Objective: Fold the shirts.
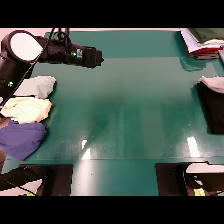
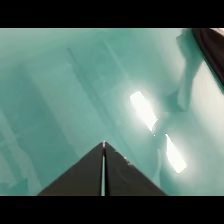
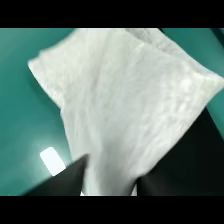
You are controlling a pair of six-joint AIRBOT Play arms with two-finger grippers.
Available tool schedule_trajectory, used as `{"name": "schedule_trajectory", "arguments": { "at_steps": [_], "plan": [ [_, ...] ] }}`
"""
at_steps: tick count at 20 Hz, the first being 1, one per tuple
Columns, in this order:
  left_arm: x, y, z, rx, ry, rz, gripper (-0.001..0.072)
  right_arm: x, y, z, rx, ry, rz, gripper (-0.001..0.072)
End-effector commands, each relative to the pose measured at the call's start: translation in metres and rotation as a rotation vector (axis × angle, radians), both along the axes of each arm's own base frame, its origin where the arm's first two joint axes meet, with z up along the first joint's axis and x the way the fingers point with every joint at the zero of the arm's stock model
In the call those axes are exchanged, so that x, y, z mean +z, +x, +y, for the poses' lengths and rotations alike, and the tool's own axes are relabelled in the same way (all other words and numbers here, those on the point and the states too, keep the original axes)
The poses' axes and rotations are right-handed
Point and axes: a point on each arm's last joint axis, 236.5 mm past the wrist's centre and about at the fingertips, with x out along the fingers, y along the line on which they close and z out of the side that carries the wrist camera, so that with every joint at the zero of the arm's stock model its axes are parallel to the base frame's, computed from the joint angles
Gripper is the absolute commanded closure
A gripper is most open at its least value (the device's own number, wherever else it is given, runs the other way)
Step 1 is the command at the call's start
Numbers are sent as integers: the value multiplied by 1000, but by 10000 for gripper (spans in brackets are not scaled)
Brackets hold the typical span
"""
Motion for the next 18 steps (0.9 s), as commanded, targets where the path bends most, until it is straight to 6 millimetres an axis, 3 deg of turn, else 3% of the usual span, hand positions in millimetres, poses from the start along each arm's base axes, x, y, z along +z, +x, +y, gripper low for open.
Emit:
{"name": "schedule_trajectory", "arguments": {
  "at_steps": [1, 2, 4, 6, 8, 12, 14, 16, 18],
  "plan": [
    [-1, 0, 0, -3, 4, -2, 685, -31, -42, 6, -42, 1, 140, 108],
    [0, 0, 0, -3, 4, -2, 685, -36, -50, 10, -46, 5, 160, 65],
    [0, 0, 0, -4, 5, -3, 685, -35, -58, 16, -49, -1, 162, 64],
    [0, 0, 0, -9, 10, -8, 685, -20, -57, 21, -47, -26, 117, 64],
    [0, 0, 0, -9, 9, -8, 685, 6, -38, 42, -17, -19, 1, 65],
    [-1, 0, 0, -9, 12, -8, 684, 69, 12, 140, 195, 53, -262, 70],
    [-2, -2, 0, -13, 16, 0, 684, 92, 26, 193, 325, 45, -331, 72],
    [2, 2, 0, -3, 1, -19, 685, 108, 31, 249, 464, 39, -374, 140],
    [8, 6, -1, 10, -16, -43, 685, 120, 30, 303, 604, 40, -410, 283]
  ]
}}
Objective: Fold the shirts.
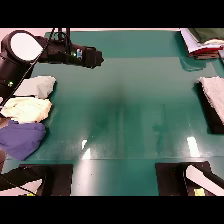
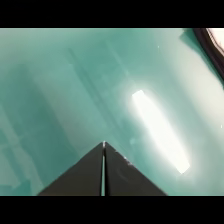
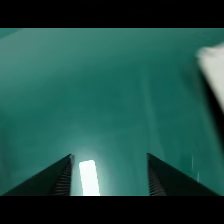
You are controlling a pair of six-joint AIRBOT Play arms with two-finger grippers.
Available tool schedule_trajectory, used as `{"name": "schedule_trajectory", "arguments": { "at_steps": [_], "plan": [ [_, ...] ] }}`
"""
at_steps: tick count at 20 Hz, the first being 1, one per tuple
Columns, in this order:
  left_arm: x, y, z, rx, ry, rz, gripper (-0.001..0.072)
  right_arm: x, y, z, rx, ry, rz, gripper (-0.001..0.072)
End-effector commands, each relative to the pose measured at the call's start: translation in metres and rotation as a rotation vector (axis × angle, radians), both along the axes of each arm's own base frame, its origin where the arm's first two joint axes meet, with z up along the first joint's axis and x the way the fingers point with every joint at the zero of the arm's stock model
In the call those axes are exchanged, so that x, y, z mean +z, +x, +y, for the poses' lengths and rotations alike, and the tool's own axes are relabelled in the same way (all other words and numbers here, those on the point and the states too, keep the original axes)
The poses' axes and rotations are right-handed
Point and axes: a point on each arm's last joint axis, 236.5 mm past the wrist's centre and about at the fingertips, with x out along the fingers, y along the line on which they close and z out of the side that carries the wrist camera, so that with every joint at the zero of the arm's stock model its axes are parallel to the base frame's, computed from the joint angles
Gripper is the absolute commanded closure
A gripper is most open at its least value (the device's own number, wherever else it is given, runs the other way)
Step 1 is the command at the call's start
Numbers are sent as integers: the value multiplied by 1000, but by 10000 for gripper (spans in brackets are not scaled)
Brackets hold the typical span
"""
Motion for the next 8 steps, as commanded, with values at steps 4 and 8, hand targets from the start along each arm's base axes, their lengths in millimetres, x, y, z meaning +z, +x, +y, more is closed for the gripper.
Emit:
{"name": "schedule_trajectory", "arguments": {
  "at_steps": [4, 8],
  "plan": [
    [13, 9, -1, 25, -36, -50, 684, 36, -13, 142, 394, -110, -143, 698],
    [14, 10, -1, 27, -39, -54, 684, 38, -22, 166, 465, -153, -155, 699]
  ]
}}
